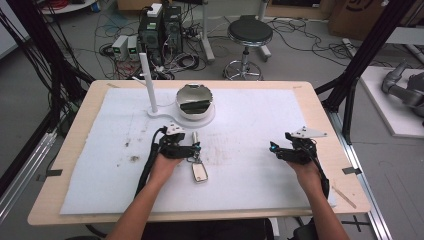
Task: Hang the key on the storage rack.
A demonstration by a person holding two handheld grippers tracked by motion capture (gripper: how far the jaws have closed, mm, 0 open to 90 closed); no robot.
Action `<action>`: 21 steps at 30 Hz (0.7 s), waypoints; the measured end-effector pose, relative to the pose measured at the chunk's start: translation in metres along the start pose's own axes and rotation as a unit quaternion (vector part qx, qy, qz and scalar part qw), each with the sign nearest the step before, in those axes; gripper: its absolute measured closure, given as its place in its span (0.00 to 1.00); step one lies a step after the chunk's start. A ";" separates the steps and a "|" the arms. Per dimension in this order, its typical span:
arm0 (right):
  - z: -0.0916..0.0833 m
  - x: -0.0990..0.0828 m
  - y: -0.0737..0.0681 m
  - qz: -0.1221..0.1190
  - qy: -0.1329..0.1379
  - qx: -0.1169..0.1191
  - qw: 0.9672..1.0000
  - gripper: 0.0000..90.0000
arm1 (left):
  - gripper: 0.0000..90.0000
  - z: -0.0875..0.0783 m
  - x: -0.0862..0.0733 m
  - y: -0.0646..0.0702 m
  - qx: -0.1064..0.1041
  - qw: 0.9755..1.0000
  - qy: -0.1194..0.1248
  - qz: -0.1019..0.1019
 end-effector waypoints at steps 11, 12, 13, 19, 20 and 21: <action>-0.006 -0.001 0.001 0.007 0.009 0.001 1.000 0.32 | 0.62 0.016 -0.002 0.011 0.054 0.997 -0.048 0.026; -0.006 -0.001 0.001 0.006 0.010 0.001 1.000 0.32 | 0.65 0.016 -0.002 0.012 0.052 0.997 -0.047 0.035; -0.006 -0.001 0.001 0.005 0.010 0.002 1.000 0.32 | 0.68 0.016 -0.002 0.013 0.047 0.997 -0.046 0.043; -0.008 -0.003 -0.001 0.005 0.010 0.005 1.000 0.32 | 0.81 0.013 -0.004 0.012 0.006 0.997 -0.051 0.063; -0.008 -0.003 -0.001 0.007 0.011 0.005 1.000 0.32 | 0.83 0.011 -0.006 0.011 -0.003 0.996 -0.055 0.065; -0.009 -0.003 -0.001 0.008 0.011 0.006 1.000 0.32 | 0.83 0.009 -0.007 0.009 -0.006 0.996 -0.057 0.065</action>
Point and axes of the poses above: each handheld gripper's, and its own axes: z roughly forward along the jaws, x roughly out of its top, y roughly to its right, the point moved 8 cm from there along z, roughly forward along the jaws, and after that the axes turned 12 degrees about -y, right-handed, at the moved point
